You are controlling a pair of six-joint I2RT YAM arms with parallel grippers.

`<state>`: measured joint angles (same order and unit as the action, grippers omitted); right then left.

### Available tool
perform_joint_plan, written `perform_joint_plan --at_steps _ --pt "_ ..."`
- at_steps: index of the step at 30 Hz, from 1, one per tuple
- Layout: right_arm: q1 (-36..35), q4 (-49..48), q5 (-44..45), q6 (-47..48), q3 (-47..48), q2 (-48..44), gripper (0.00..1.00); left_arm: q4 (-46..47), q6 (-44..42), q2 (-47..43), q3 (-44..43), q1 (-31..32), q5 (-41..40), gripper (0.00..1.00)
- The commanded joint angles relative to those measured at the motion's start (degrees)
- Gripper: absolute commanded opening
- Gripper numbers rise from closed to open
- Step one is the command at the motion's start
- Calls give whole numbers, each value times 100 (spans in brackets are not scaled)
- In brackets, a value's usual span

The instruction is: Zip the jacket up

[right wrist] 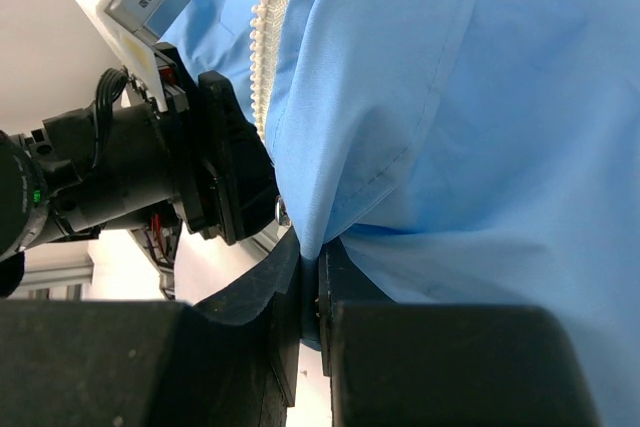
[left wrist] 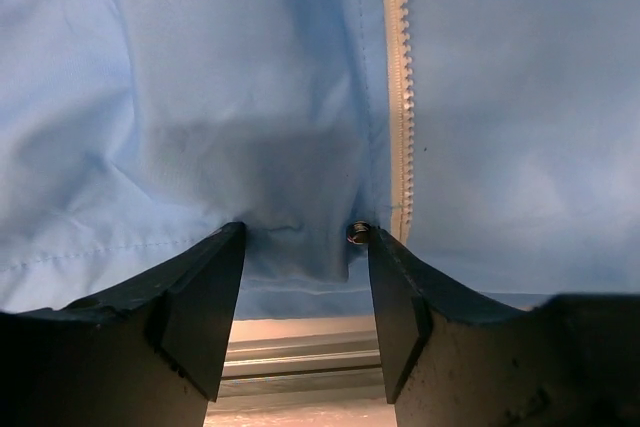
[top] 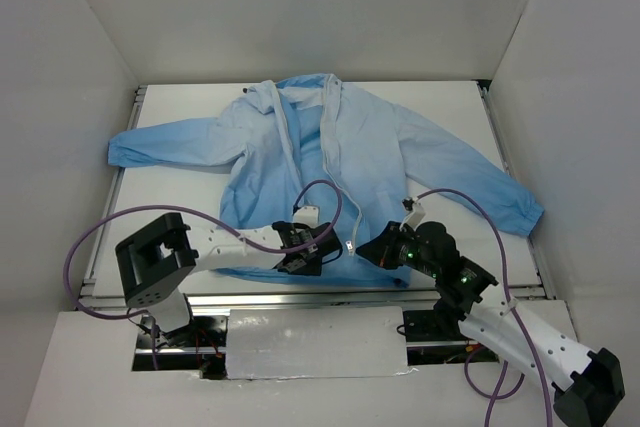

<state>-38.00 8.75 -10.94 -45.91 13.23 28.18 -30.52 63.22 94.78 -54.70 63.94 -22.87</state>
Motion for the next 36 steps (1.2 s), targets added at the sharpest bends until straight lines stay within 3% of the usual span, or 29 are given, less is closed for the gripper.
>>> perform_joint_plan --at_steps 1,5,6,11,12,15,19,20,21,26,30,33,34,35,36 --pt "-15 74 39 82 259 -94 0 -138 41 356 -102 22 -217 64" --pt "-15 135 30 109 285 -146 0 -235 67 506 -138 22 -288 63" --pt "-15 153 39 117 285 -155 0 -252 76 463 -120 22 -314 47" --pt "-6 153 31 135 303 -138 0 -349 94 120 -120 22 -428 36" --pt "-15 118 13 144 303 -120 0 -375 85 -29 -129 22 -481 28" --pt "-15 22 -48 144 285 -33 0 -288 -2 -354 -94 22 -481 16" --pt "-15 -110 -128 179 241 108 0 62 -195 -794 20 13 -403 12" --pt "-15 -137 -171 196 232 134 0 116 -214 -899 47 22 -393 3" --pt "-23 -215 -206 205 206 161 0 230 -275 -1118 125 22 -376 0" --pt "-15 -848 -741 284 -75 293 0 1275 -591 -1717 669 -83 -60 0" --pt "-6 -2401 -1821 154 -539 494 0 2399 -487 -2454 1460 -303 274 0" --pt "3 -3315 -2130 64 -647 723 0 3416 -337 -3201 2198 -338 283 0" --pt "-14 -3362 -2271 204 -560 950 0 3630 -285 -3386 2374 -339 257 0" --pt "-49 -2727 -2211 458 -89 1091 0 3780 -249 -3735 2654 -330 100 0" --pt "-85 -2112 -1532 1200 220 1389 0 3965 -127 -3904 2796 -338 -23 0"
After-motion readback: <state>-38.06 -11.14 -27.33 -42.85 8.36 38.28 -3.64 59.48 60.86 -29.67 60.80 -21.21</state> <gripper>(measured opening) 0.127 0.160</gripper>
